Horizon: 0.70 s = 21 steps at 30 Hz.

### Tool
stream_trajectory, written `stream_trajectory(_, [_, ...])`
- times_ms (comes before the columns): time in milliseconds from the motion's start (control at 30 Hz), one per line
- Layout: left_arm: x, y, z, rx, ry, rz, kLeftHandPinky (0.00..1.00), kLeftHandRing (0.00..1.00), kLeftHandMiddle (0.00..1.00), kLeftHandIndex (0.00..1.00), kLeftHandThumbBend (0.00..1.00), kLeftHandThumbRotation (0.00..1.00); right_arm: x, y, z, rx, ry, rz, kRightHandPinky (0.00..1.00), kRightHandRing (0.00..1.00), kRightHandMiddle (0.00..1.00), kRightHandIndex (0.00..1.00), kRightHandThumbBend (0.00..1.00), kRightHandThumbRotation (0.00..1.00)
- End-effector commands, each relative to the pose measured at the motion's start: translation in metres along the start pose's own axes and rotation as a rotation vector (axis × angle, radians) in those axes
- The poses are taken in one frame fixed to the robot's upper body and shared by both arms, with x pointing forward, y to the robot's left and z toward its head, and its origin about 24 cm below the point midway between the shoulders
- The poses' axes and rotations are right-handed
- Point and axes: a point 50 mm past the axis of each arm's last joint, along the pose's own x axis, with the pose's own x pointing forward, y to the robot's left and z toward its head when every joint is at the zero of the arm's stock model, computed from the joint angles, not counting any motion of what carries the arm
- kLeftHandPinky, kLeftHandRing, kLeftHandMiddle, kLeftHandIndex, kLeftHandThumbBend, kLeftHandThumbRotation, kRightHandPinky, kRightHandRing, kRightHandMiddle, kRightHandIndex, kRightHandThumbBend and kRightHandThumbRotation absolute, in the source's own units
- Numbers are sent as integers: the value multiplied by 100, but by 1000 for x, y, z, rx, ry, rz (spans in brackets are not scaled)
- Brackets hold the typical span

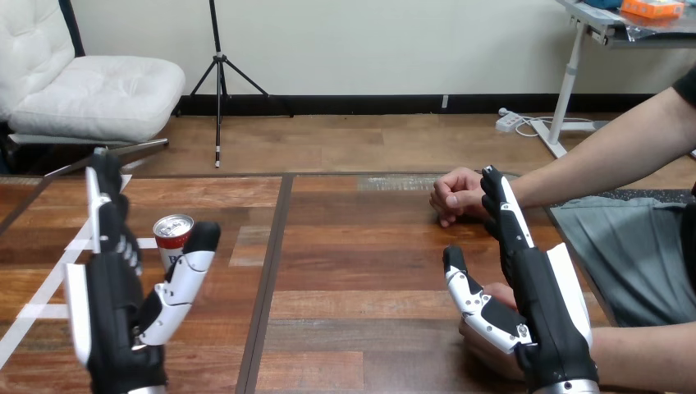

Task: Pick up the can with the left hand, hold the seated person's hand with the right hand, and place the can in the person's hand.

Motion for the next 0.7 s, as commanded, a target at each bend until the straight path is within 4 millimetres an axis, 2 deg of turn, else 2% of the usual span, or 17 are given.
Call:
stream_trajectory(0, [14,-6,10,-8,-105,-6,100,100,100,100,76,58,11,-5,16,1,-91,-15,100,100,100,100,13,0])
stream_trajectory(267, [15,-3,10,7,-125,38,100,100,100,100,77,55,12,-4,16,2,-84,-15,100,100,100,100,13,0])
stream_trajectory(667, [19,1,5,45,-87,69,100,100,100,100,79,55,12,-4,16,-3,-88,-13,100,100,100,100,14,0])
